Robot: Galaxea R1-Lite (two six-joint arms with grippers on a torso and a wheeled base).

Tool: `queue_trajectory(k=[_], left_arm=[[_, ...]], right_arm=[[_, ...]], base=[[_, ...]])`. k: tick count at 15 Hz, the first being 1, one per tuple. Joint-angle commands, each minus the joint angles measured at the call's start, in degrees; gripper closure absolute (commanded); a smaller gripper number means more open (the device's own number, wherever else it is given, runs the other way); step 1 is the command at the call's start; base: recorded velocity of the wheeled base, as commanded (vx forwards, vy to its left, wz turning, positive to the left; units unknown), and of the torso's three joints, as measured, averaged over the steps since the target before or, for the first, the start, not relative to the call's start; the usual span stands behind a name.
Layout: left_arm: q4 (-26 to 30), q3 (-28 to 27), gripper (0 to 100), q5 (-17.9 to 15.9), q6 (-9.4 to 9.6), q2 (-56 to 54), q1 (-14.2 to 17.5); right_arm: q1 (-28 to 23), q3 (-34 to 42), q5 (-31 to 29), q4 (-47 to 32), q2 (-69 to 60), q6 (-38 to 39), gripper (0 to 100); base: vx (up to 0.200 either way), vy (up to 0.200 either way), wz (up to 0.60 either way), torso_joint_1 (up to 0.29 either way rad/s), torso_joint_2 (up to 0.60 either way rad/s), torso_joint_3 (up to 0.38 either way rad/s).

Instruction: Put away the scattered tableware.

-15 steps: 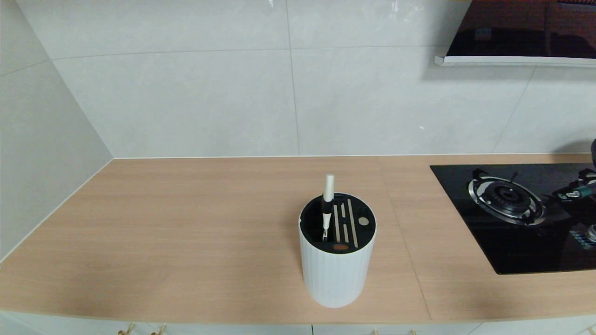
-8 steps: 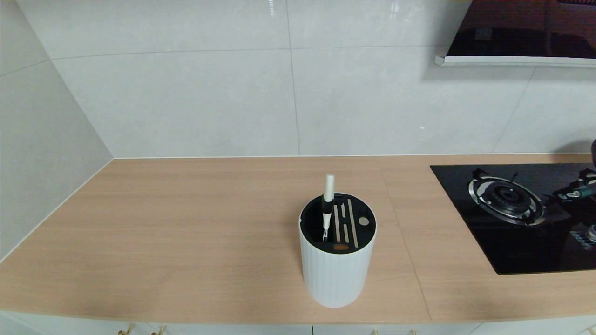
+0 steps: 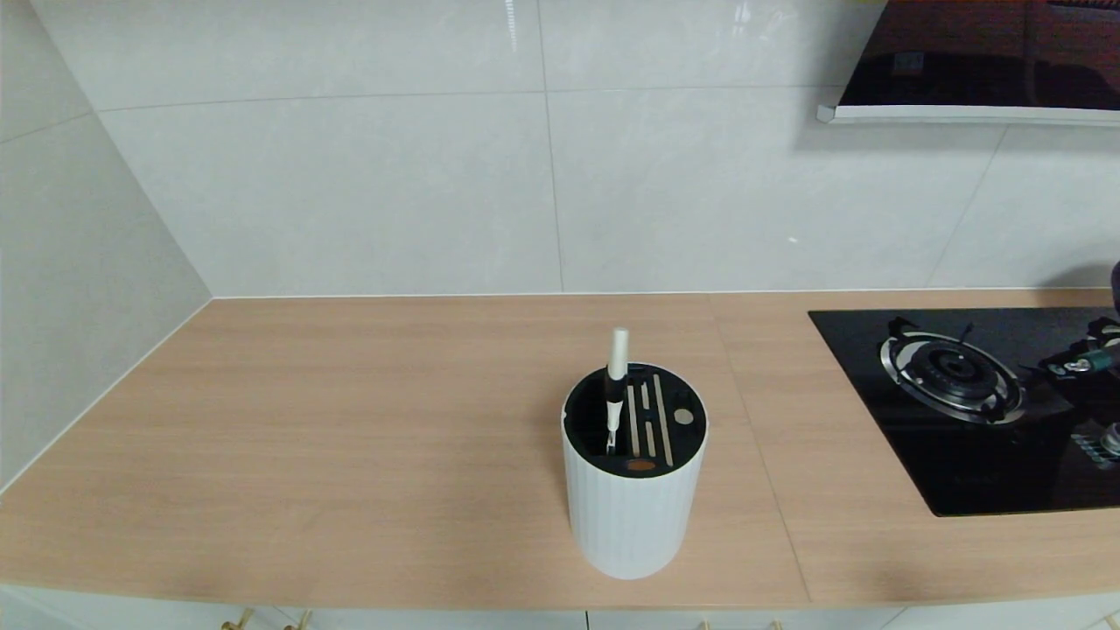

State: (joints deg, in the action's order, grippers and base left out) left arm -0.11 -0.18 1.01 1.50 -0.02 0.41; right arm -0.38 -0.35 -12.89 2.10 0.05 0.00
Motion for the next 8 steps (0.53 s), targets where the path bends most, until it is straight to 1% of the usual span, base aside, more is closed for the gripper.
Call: queue_trajectory(k=[1,2,3,5,6,8], left_arm=[[-0.2,0.2,0,0.0,-0.44,0.1,0.0],[-0.1,0.2,0,0.0,-1.59,0.1,0.0],[-0.1,0.2,0,0.0,-1.85,0.1,0.0],[-0.1,0.2,0,0.0,-1.76,0.1,0.0],[-0.1,0.2,0,0.0,-1.76,0.1,0.0],[-0.1,0.2,0,0.0,-1.76,0.1,0.0]], right_arm=[[0.1,0.4,2.3,0.1,0.1,0.0,0],[0.1,0.4,4.3,0.2,0.1,-0.2,0],[0.1,0.4,4.8,0.4,0.1,-0.4,0],[0.2,0.4,6.6,-0.2,0.1,-1.3,0],[0.2,0.2,13.0,-3.2,0.2,-1.6,0],[0.3,0.4,13.1,-2.4,0.2,-1.5,0]], base=[[0.0,0.0,0.0,0.0,0.0,0.0],[0.0,0.0,0.0,0.0,0.0,0.0],[0.0,0.0,0.0,0.0,0.0,0.0],[0.0,0.0,0.0,0.0,0.0,0.0],[0.0,0.0,0.0,0.0,0.0,0.0],[0.0,0.0,0.0,0.0,0.0,0.0]])
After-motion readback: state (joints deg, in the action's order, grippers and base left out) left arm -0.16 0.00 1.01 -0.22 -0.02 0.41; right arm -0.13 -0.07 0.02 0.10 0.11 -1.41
